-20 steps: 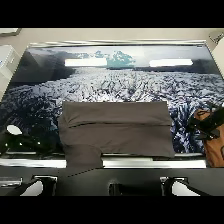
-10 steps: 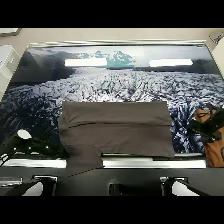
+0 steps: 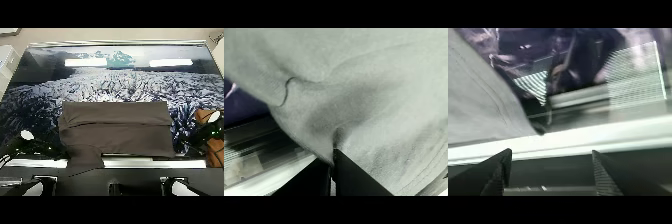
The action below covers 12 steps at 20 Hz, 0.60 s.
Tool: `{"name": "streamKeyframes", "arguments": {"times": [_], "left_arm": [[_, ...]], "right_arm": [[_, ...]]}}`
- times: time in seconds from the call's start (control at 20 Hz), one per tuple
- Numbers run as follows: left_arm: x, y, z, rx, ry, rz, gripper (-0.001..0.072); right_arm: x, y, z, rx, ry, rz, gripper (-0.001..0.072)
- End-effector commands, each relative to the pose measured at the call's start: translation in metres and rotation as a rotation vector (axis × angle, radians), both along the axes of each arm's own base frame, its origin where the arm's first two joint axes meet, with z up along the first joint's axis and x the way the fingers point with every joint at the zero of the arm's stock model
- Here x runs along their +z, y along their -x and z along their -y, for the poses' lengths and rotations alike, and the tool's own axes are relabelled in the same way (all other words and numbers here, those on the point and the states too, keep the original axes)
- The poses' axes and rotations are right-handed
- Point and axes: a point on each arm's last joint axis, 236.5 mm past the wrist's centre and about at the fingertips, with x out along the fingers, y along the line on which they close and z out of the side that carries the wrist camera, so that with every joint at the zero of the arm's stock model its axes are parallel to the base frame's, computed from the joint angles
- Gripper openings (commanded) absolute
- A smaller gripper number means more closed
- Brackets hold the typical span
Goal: Fold the clothes and pants, and hang the long-sleeved shirts on hangers.
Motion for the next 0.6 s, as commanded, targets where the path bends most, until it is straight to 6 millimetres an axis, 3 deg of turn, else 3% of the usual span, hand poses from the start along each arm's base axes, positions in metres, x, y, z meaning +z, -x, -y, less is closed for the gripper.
{"name": "streamKeyframes", "arguments": {"times": [0.0,0.3,0.45,0.55], "left_arm": [[0.001,0.001,0.001,-0.003,0.006,-0.001,0.0027],[0.002,0.003,0.002,0.001,0.010,-0.015,0.0027],[0.002,0.003,0.002,0.002,0.010,-0.016,0.0028],[0.002,0.003,0.002,0.002,0.010,-0.016,0.0027]], "right_arm": [[-0.013,-0.001,-0.021,0.011,-0.082,0.050,0.0573],[-0.028,-0.003,-0.033,-0.015,-0.113,0.089,0.0563],[-0.030,-0.004,-0.033,-0.018,-0.107,0.096,0.0480],[-0.029,-0.002,-0.036,-0.020,-0.120,0.086,0.0470]]}}
